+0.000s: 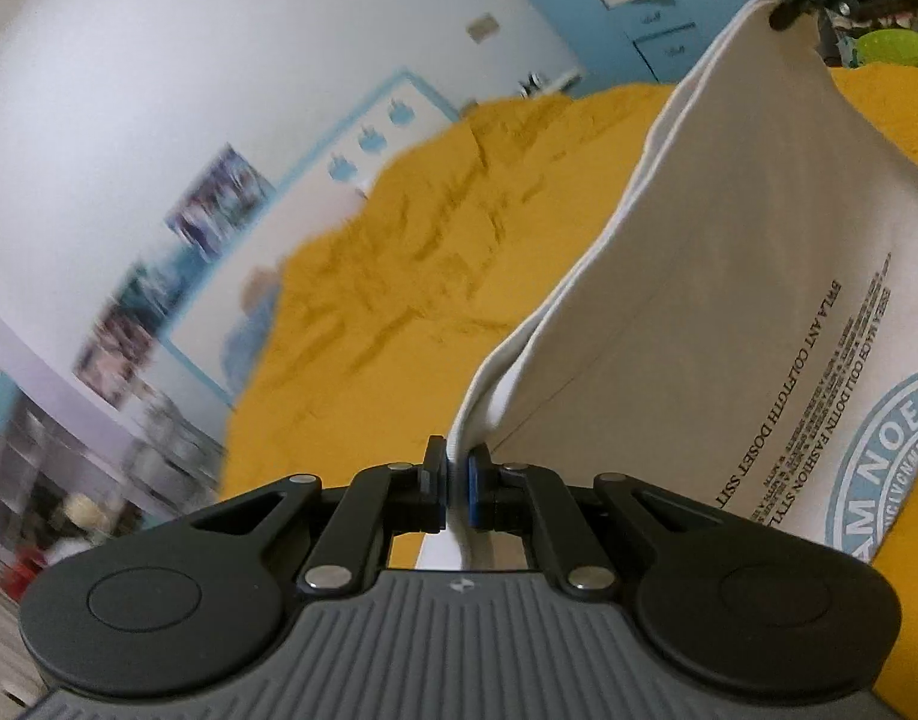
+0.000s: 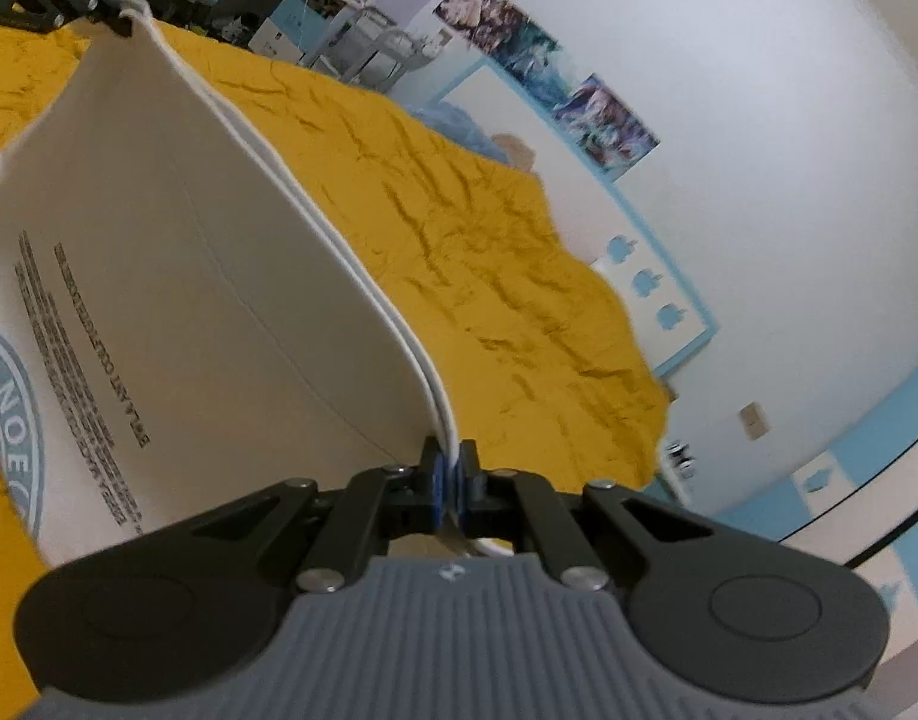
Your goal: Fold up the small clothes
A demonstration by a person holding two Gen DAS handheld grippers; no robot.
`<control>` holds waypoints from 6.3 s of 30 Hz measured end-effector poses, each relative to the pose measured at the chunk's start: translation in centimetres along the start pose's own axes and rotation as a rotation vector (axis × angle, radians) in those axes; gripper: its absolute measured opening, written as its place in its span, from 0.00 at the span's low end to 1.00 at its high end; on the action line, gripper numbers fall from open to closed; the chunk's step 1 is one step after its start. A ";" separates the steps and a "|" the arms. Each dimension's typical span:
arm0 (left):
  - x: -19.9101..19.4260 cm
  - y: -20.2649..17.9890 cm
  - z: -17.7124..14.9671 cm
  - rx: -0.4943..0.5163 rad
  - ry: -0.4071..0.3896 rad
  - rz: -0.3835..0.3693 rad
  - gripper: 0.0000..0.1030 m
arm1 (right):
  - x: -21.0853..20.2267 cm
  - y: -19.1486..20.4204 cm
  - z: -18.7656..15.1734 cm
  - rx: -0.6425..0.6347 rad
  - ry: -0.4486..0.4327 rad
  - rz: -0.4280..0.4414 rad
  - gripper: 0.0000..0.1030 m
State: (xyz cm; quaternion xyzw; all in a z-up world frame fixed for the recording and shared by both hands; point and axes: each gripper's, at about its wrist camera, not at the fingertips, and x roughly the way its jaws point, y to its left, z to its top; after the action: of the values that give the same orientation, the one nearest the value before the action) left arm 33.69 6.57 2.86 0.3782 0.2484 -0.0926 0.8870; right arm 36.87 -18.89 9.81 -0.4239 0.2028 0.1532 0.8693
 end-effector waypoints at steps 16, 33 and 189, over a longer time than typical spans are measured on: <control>16.2 0.0 -5.2 -0.213 0.172 -0.186 0.17 | 24.8 4.7 -4.3 0.181 0.172 0.174 0.00; 16.7 10.8 -13.2 -0.948 0.154 -0.199 0.58 | 27.0 0.2 -8.4 0.707 0.178 0.136 0.30; 8.1 2.9 -11.5 -0.907 0.127 -0.272 0.37 | 18.2 0.1 0.6 1.390 0.145 0.679 0.04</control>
State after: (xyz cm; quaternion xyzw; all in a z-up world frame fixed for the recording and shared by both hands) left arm 37.40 17.03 -6.32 -0.0780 0.3648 -0.0669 0.9254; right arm 52.86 -16.62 1.34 0.2949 0.4276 0.2208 0.8255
